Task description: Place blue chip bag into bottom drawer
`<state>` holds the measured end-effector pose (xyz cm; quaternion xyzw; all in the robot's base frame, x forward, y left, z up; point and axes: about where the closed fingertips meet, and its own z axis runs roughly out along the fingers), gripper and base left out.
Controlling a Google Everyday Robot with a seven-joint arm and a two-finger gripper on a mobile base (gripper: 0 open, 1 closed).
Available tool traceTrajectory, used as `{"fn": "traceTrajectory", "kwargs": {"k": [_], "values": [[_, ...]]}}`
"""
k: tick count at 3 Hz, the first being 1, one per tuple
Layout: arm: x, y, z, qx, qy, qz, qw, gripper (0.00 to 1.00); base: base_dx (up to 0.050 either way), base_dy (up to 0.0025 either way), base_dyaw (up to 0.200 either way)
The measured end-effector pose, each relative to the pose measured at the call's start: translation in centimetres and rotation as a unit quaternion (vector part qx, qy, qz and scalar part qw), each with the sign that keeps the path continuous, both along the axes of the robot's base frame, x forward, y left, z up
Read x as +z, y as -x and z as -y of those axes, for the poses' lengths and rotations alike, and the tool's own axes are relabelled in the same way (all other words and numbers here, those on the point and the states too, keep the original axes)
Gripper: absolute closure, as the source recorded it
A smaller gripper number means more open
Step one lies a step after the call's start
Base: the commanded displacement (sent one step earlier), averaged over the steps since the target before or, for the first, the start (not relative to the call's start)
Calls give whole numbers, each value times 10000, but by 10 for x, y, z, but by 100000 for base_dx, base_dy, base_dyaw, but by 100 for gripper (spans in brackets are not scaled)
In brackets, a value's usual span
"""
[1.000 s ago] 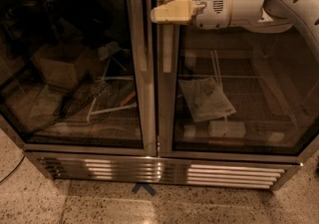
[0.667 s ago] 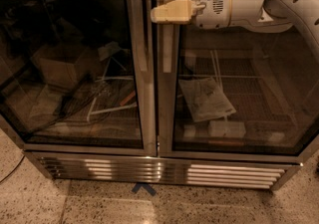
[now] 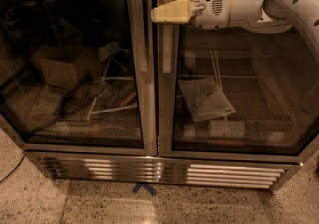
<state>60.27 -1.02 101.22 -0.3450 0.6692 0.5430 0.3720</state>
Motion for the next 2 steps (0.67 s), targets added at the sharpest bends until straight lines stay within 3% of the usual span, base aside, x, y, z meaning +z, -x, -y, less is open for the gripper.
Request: {"fn": "traceTrajectory", "kwargs": {"k": [2], "values": [[0,0,1,67,-22,6,10000,100,0,0,0]]}}
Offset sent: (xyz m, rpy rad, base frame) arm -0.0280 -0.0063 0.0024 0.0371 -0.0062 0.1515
